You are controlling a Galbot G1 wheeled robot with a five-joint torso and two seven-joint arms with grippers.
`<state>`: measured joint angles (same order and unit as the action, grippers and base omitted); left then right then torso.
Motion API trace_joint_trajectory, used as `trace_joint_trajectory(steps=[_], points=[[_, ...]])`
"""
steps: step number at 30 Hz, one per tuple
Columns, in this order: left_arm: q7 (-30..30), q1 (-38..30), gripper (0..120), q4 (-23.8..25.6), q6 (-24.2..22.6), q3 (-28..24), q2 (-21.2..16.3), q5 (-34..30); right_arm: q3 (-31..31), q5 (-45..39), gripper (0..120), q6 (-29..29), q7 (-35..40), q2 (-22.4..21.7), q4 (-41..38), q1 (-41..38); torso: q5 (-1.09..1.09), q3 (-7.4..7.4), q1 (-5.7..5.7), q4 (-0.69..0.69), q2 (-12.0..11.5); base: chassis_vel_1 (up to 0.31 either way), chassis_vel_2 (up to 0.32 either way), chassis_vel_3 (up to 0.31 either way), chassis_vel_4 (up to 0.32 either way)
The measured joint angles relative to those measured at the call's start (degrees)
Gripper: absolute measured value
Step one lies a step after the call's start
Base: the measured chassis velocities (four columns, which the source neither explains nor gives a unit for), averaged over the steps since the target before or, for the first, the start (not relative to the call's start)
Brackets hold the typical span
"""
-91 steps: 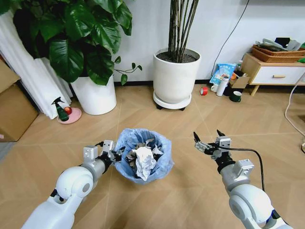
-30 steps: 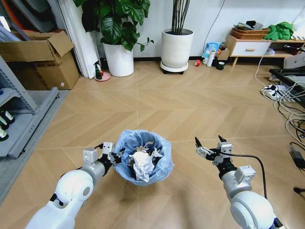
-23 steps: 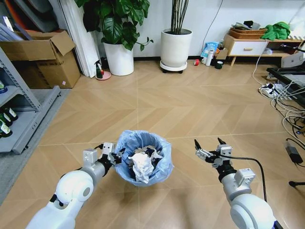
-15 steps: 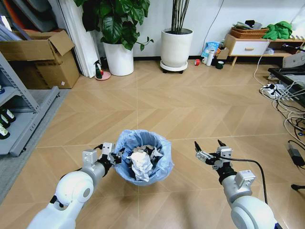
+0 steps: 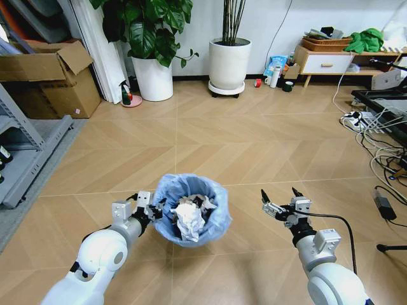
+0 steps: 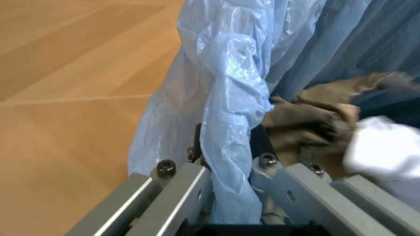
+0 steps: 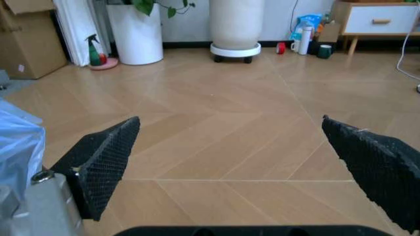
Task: Pick up the trash bin and place the garbage on the floor into it.
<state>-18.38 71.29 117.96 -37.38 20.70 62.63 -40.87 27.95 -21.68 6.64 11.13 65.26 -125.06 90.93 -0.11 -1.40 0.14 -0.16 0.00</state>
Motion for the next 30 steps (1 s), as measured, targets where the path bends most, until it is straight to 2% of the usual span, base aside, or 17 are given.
trace_joint_trajectory(steps=[9,15,22,30], points=[[-14.93,3.07,0,-1.94,0.21,4.41,1.98,-3.59,0.1,0.46,100,-0.41,0.04,1.19,0.67,-0.66,-0.01,0.0,0.0,0.02,0.0,0.0,0.0,0.0,0.0],[-17.68,3.82,0,-4.19,-0.21,7.04,2.91,-4.52,0.21,0.75,100,-0.47,0.08,2.04,0.7,-0.7,0.01,0.0,0.0,0.01,0.0,0.0,0.0,0.0,0.0],[-20.85,2.41,0,-6.61,-0.49,7.03,3.44,-8.18,0.99,0.77,100,-0.57,0.15,2.01,0.17,-0.47,0.0,0.0,0.0,0.0,0.0,0.0,0.0,0.0,0.0],[-20.57,1.86,0,-8.29,-0.03,6.4,4.36,-9.18,1.52,0.92,100,-0.96,0.16,2.47,-0.51,0.17,0.0,0.0,0.0,0.0,0.0,0.0,0.0,0.0,0.0]])
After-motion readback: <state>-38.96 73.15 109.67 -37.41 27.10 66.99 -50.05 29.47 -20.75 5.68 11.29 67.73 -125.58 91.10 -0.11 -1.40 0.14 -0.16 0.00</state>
